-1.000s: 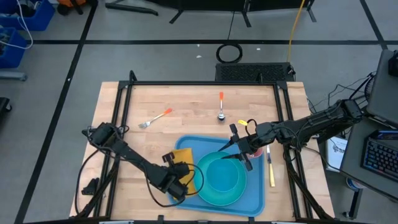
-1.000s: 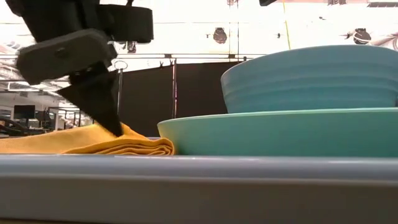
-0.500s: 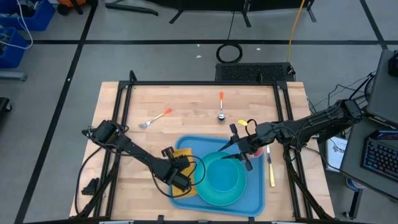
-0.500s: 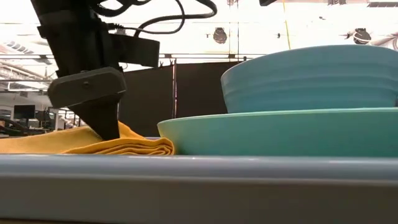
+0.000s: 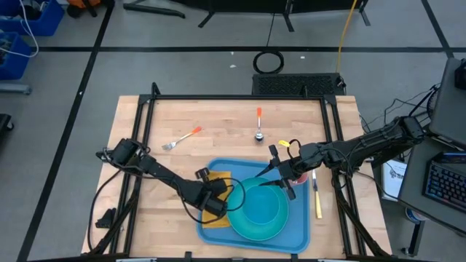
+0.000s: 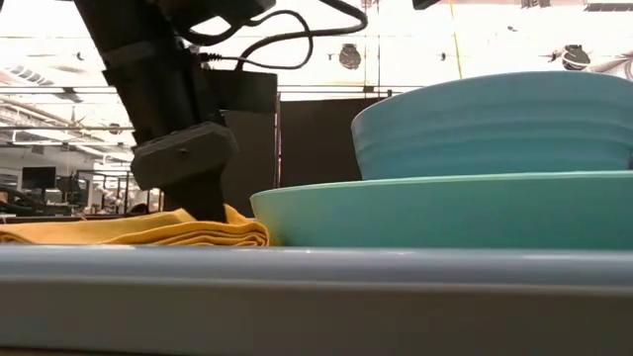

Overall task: Set up tray
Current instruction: Put the yellow napkin on the blue serving tray to the right of the light blue plate

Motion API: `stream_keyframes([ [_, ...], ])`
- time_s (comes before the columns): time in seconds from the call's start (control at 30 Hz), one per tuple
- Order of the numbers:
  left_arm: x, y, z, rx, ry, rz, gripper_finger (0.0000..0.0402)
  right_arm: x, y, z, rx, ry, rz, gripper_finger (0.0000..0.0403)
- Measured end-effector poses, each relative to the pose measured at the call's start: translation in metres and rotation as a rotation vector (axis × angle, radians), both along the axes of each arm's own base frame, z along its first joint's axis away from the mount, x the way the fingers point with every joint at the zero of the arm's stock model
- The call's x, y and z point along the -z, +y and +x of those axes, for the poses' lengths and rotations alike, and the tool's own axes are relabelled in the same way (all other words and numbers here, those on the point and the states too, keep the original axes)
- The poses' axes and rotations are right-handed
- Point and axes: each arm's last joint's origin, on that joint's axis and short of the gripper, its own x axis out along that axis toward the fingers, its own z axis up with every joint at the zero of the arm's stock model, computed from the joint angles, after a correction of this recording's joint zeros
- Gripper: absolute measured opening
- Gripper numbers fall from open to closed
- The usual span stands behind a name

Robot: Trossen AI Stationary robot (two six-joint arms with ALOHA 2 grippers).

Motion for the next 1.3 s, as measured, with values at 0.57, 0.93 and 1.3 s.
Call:
stream_keyframes([
  [0.57, 0.001, 0.010, 0.014, 0.042, -0.056, -0.044, 0.0002, 0.006, -0.001, -0.001, 0.001, -0.030, -0.001, 0.0125],
  [0.93, 0.001, 0.012, 0.016, 0.053, -0.059, -0.038, 0.0002, 0.006, -0.001, -0.001, 0.001, -0.034, -0.002, 0.0125],
  [1.3, 0.001, -0.004, 0.001, -0.004, -0.058, 0.013, 0.0002, 0.006, -0.001, -0.001, 0.001, -0.034, -0.003, 0.0125],
])
